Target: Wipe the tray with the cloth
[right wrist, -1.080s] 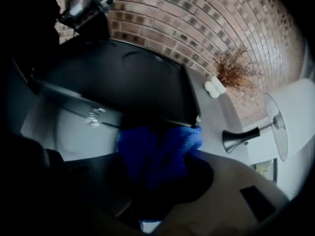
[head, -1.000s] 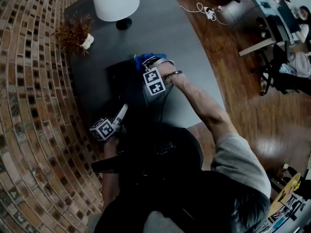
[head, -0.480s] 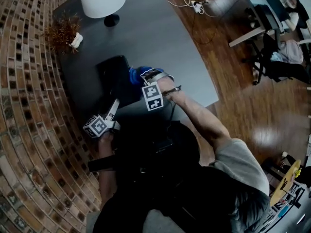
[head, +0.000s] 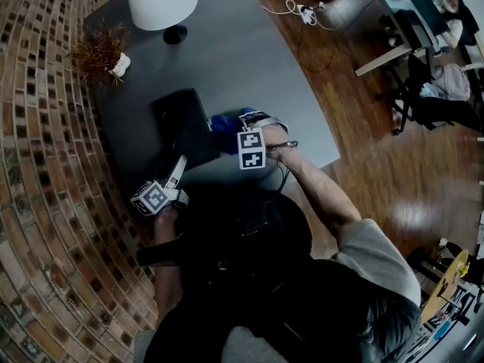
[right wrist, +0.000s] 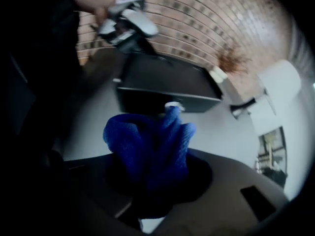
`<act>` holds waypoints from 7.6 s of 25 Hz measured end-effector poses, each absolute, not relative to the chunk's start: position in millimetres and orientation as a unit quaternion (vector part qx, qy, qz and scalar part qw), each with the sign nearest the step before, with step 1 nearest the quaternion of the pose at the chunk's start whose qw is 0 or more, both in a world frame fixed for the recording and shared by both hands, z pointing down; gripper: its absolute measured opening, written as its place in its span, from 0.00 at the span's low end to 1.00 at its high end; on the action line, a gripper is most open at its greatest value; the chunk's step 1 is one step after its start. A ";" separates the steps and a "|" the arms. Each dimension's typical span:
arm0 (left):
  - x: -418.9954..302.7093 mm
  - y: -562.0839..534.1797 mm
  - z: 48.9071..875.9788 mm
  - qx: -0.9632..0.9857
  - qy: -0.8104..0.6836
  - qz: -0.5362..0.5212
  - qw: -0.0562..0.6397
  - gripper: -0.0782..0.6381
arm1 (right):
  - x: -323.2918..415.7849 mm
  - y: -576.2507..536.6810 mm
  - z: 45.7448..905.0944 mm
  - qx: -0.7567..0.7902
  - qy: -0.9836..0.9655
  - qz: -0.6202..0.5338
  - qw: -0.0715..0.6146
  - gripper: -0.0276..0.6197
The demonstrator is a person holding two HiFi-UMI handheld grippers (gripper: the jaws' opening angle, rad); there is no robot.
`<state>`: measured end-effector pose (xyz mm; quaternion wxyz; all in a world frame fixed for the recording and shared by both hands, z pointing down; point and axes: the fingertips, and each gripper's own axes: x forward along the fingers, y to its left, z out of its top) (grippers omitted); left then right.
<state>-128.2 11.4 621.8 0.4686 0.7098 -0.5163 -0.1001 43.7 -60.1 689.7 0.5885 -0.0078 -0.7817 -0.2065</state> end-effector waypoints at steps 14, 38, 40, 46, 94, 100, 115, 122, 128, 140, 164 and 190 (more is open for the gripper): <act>-125.9 12.8 620.9 0.709 -0.520 -0.091 0.466 0.58 | 34.1 42.1 703.0 -0.168 -0.769 -0.250 0.564 0.24; -122.3 15.5 606.5 0.730 -0.506 -0.104 0.447 0.58 | 340.6 -11.8 638.7 0.212 -0.709 0.102 0.665 0.47; -120.0 14.0 596.2 0.748 -0.506 -0.087 0.421 0.58 | 336.6 -32.4 606.6 0.235 -0.708 0.077 0.661 0.47; -93.9 6.2 574.5 0.809 -0.472 -0.016 0.349 0.55 | 156.3 -67.4 589.3 0.197 -0.820 -0.005 0.537 0.45; -55.6 10.4 613.3 0.824 -0.428 0.138 0.345 0.43 | 70.9 -136.1 715.4 0.034 -0.733 -0.226 0.640 0.15; -53.0 16.3 610.7 0.824 -0.432 0.138 0.338 0.44 | 98.3 -152.8 703.8 0.097 -0.716 -0.227 0.653 0.22; -62.4 8.9 607.1 0.825 -0.427 0.087 0.361 0.44 | 315.9 -86.4 559.9 0.390 -0.841 0.237 0.292 0.68; -62.3 10.8 602.1 0.827 -0.426 0.089 0.356 0.44 | 337.9 -12.5 656.7 0.361 -0.763 0.360 0.397 0.74; -57.6 10.4 600.0 0.827 -0.428 0.086 0.355 0.44 | 291.0 -9.1 717.7 0.304 -0.752 0.246 0.531 0.77; -58.1 10.6 601.7 0.824 -0.439 0.079 0.350 0.44 | 11.7 -146.0 589.3 0.201 -0.836 -0.079 0.504 0.32; -66.7 6.3 597.5 0.815 -0.458 0.050 0.351 0.43 | -42.3 -161.4 688.1 0.003 -0.747 -0.268 0.608 0.31; -63.4 6.6 599.0 0.813 -0.463 0.061 0.348 0.43 | -8.1 -167.4 703.2 -0.060 -0.496 -0.509 0.701 0.30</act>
